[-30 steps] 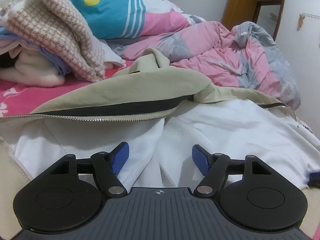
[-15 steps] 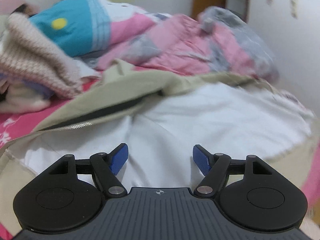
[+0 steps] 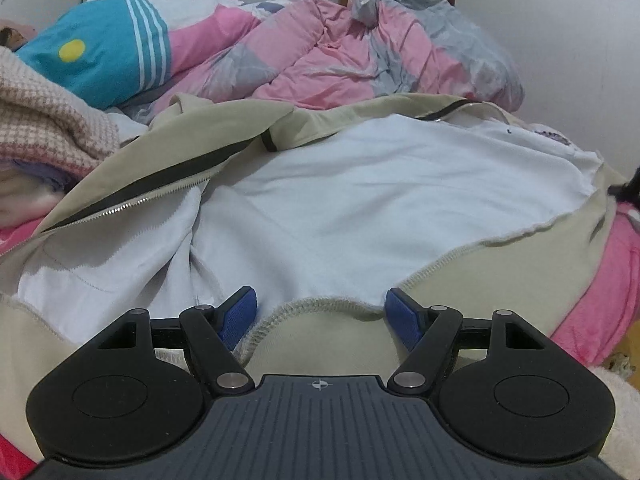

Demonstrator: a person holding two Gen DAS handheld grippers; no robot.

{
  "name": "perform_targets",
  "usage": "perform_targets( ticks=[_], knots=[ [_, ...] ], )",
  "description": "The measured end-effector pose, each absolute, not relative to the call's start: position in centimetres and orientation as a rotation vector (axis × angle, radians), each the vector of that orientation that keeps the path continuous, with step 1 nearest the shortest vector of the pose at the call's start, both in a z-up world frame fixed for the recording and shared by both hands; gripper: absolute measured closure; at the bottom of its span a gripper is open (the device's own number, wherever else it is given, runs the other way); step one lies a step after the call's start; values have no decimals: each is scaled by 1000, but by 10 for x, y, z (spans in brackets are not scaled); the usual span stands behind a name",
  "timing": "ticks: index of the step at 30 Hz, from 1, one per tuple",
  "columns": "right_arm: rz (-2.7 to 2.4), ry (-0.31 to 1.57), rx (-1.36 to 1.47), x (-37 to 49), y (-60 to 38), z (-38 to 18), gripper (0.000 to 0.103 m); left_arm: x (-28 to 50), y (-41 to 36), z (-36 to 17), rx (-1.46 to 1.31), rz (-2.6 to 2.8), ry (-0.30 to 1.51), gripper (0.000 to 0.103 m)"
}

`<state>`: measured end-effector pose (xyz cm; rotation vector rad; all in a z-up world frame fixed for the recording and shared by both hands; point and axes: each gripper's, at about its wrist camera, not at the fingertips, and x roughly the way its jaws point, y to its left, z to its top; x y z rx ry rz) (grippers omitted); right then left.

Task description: Fold clothes

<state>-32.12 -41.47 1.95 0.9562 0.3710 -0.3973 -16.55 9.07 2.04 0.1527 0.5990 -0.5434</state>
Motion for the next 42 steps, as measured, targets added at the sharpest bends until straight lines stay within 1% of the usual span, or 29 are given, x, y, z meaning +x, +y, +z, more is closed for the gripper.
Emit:
perform_targets(
  ticks=[3, 11, 15, 17, 20, 23, 25, 27, 33, 34, 35, 37, 40, 42],
  knots=[
    [-401, 332, 914, -341, -411, 47, 100, -166, 89, 24, 179, -549, 602, 31],
    [-515, 460, 844, -344, -413, 35, 99, -169, 85, 26, 215, -577, 607, 31],
    [-572, 526, 808, -345, -414, 28, 97, -171, 89, 30, 204, -580, 625, 31],
    [-645, 528, 703, -348, -406, 39, 95, -174, 91, 34, 206, -580, 621, 31],
    [-681, 450, 553, -352, -387, 62, 95, -179, 92, 40, 203, -581, 605, 31],
    [-588, 382, 408, -337, -362, 78, 95, -180, 89, 43, 188, -583, 601, 31],
    [-497, 385, 302, -316, -342, 81, 95, -178, 86, 43, 179, -583, 605, 31],
    [-464, 423, 244, -298, -337, 69, 95, -175, 81, 43, 180, -578, 607, 30],
    [-435, 564, 100, -251, -334, 26, 96, -164, 70, 34, 197, -545, 631, 26],
    [-463, 575, 129, -254, -346, 17, 99, -162, 70, 31, 203, -536, 642, 26],
    [-454, 545, 189, -262, -356, 16, 100, -160, 69, 29, 209, -528, 655, 26],
    [-463, 531, 274, -271, -366, 21, 100, -158, 72, 27, 200, -517, 667, 21],
    [-481, 541, 221, -270, -348, 37, 96, -155, 75, 26, 186, -503, 678, 12],
    [-447, 509, 154, -270, -324, 51, 96, -154, 76, 26, 184, -494, 684, 10]
  ],
)
